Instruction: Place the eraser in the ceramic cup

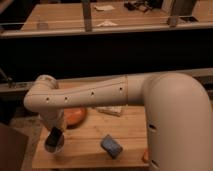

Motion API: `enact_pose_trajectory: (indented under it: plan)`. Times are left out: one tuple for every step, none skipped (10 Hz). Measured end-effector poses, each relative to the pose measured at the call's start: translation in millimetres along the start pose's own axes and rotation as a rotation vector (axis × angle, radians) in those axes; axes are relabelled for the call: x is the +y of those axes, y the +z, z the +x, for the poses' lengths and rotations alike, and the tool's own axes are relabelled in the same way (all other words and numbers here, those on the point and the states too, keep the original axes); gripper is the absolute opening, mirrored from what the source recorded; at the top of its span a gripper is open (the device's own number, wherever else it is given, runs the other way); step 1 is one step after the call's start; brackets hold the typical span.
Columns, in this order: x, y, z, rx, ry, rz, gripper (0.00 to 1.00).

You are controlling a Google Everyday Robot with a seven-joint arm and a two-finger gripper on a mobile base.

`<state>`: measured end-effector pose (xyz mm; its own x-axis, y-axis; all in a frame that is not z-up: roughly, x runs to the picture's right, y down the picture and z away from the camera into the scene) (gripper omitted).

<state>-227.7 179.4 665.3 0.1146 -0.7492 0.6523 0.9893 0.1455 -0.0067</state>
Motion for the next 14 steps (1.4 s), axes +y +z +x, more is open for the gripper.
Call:
enact_pose_trajectory:
  plan:
    - [-0.4,0.0,-0.3,0.0,-0.001,-0.001,0.45]
    - [-0.7,0.1,-0.5,0.0,-0.003,-0.003,0.45]
    - [0.0,-0.4,-0.7,0.001,-0.004,-0.008,0.45]
    - [0.2,-0.9,-0.9,0.002,-0.004,-0.01,0.45]
    - [0.7,-1.9,-0.8,0.003,-0.004,-0.012,0.44]
    - [1.2,-2.5,-1.1,0.004,-0.005,-0.015,0.38]
    - [0.2,-2.6,-1.8,0.005,-0.009,-0.018,0.39]
    - [-0.4,-2.8,-1.9,0.005,-0.01,-0.019,0.44]
    - [-0.9,-2.9,-2.3,0.005,-0.012,-0.023,0.55]
    - [-0.7,-3.1,-2.5,0.005,-0.012,-0.025,0.62]
    - [-0.3,-3.8,-2.6,0.005,-0.013,-0.028,0.65]
    - [-0.5,-4.7,-2.8,0.006,-0.014,-0.03,0.65]
    - [-0.7,-5.2,-3.1,0.006,-0.014,-0.032,0.62]
    - [-0.9,-6.1,-3.1,0.006,-0.014,-0.033,0.58]
